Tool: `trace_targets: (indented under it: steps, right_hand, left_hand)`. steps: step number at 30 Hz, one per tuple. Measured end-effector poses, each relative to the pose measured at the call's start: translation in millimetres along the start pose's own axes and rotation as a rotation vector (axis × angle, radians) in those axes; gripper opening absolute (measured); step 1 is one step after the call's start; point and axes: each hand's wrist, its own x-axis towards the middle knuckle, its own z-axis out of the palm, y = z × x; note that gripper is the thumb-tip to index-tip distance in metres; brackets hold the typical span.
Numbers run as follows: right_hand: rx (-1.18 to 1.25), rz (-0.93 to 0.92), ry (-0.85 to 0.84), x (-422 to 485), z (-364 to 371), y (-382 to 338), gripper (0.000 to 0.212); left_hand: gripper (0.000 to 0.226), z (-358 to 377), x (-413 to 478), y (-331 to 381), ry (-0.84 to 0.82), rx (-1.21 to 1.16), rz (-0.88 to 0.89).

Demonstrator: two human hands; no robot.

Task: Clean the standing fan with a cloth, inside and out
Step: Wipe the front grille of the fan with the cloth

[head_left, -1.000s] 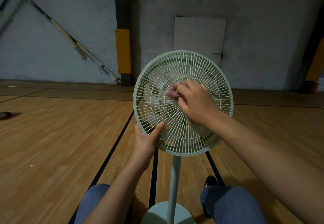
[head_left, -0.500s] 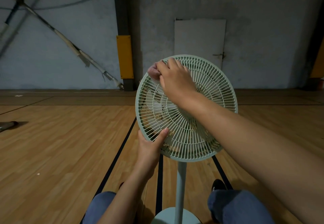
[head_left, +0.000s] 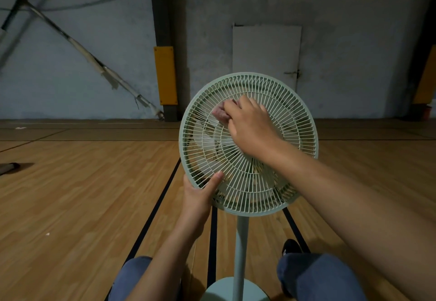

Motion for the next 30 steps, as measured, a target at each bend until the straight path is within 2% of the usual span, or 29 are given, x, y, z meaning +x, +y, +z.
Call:
trace_targets:
  steps: [7, 16, 20, 30]
  right_hand:
    - [-0.012, 0.02, 0.001, -16, -8, 12, 0.027]
    - [0.002, 0.025, -0.012, -33, -2, 18, 0.026]
    - [-0.011, 0.019, -0.005, -21, -4, 16, 0.022]
    - [-0.003, 0.042, 0.107, 51, -13, -4, 0.029]
  left_hand:
    - [0.086, 7, -3, 0, -0.009, -0.008, -0.01]
    - [0.081, 5, -2, 5, -0.002, 0.009, 0.003]
    - [0.087, 8, -3, 7, 0.002, 0.005, 0.001]
    - [0.081, 7, -9, 5, -0.014, 0.013, 0.015]
